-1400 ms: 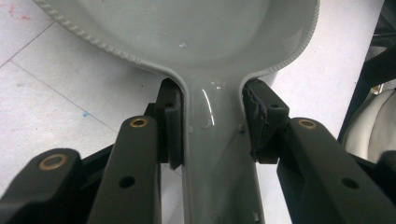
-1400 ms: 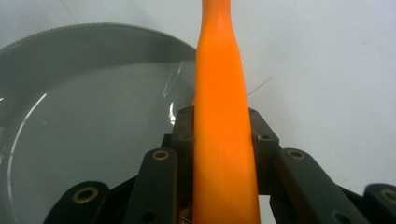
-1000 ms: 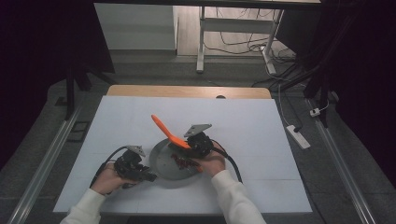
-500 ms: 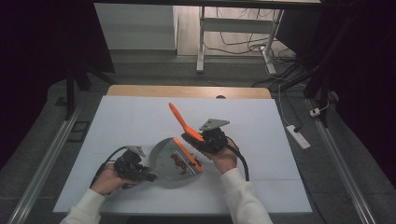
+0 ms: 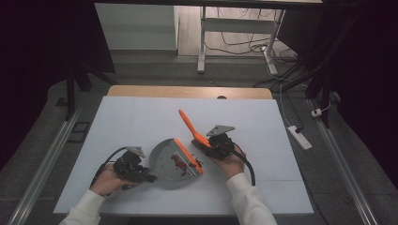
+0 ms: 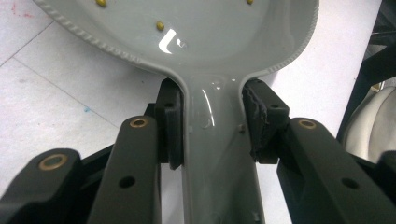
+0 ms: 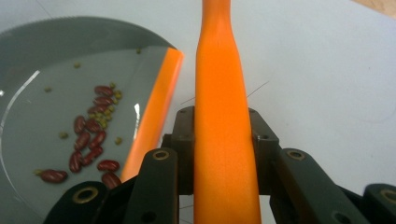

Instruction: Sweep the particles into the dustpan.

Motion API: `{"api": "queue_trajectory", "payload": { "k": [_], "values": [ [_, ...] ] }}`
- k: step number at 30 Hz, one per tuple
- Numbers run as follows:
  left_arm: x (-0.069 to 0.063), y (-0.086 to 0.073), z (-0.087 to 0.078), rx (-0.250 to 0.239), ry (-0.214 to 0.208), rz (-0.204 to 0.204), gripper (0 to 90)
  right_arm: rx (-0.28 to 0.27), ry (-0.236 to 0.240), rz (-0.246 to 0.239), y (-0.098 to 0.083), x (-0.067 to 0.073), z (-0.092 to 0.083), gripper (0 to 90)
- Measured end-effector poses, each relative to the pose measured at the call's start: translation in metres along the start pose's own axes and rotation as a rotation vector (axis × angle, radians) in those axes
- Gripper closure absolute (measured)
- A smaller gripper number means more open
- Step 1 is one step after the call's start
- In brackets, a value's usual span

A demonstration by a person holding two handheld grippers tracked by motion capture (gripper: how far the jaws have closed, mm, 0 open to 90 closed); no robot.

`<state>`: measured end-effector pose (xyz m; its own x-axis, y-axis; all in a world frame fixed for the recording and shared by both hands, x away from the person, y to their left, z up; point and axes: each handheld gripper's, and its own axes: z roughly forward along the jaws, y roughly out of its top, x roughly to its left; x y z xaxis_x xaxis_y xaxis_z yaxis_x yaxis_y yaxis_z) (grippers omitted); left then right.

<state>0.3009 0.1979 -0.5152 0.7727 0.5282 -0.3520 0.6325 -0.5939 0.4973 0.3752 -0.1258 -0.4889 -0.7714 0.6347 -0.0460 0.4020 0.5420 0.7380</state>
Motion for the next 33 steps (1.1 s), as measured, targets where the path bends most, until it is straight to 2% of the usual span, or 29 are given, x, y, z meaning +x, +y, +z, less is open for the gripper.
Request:
{"api": "queue_trajectory", "payload": {
  "k": [8,30,33],
  "values": [
    [0.0,-0.002,-0.003,0.009,-0.002,0.007,62.0,0.014,-0.012,0.013,-0.008,-0.003,0.0,70.2],
    [-0.001,-0.002,-0.001,0.018,-0.001,0.009,62.0,0.008,-0.018,-0.053,-0.007,0.026,0.004,70.1],
    [-0.001,-0.001,-0.001,0.018,-0.001,0.009,62.0,0.0,0.003,-0.036,-0.007,0.029,0.005,70.1]
  ]
}}
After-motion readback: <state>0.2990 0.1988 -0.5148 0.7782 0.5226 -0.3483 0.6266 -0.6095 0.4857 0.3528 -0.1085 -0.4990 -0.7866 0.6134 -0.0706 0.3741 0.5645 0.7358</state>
